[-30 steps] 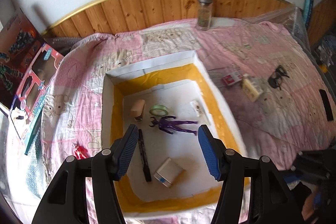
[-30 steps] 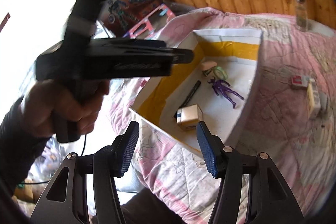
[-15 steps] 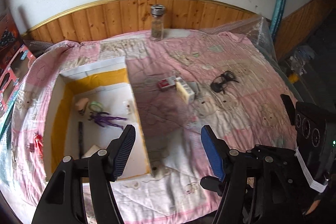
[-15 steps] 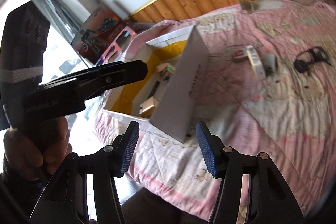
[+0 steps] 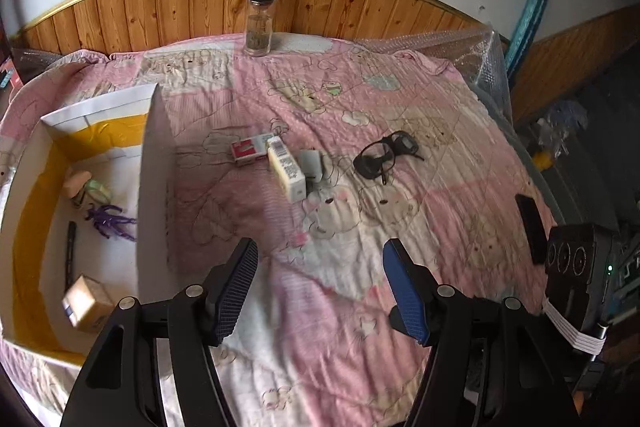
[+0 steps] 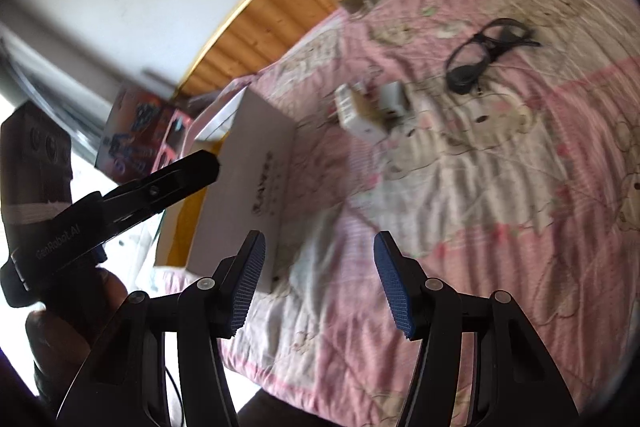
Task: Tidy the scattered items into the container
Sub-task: 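Grasp the white-and-yellow barcode box with the left gripper while the right gripper grasps the black glasses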
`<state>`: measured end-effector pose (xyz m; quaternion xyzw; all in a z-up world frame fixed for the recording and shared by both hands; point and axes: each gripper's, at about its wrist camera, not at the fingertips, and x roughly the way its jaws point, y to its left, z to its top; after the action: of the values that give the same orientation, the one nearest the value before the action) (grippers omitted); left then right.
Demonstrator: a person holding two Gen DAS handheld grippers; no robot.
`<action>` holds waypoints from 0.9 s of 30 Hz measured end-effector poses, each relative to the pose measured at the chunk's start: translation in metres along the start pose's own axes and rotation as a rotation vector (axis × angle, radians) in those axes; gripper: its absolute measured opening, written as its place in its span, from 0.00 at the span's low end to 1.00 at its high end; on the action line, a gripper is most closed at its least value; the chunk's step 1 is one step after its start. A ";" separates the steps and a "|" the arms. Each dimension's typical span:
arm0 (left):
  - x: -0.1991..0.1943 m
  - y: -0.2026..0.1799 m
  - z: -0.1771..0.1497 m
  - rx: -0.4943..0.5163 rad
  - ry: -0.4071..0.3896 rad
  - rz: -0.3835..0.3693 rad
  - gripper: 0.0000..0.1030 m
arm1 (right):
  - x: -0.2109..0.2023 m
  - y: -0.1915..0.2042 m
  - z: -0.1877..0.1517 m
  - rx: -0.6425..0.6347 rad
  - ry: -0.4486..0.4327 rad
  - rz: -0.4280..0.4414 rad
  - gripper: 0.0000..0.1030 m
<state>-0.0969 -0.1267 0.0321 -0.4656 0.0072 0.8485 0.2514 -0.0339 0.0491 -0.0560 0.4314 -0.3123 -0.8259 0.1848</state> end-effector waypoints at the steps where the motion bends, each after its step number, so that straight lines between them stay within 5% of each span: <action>1: 0.006 -0.002 0.003 -0.003 -0.001 -0.003 0.64 | -0.001 -0.009 0.005 0.025 -0.006 -0.002 0.59; 13: 0.101 0.005 0.040 -0.069 0.045 0.042 0.64 | 0.010 -0.099 0.075 0.283 -0.088 0.029 0.60; 27: 0.199 0.047 0.062 -0.207 0.123 0.057 0.64 | 0.080 -0.191 0.148 0.567 -0.123 0.086 0.58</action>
<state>-0.2533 -0.0691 -0.1012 -0.5397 -0.0519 0.8214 0.1771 -0.2083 0.1967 -0.1692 0.4013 -0.5594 -0.7216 0.0726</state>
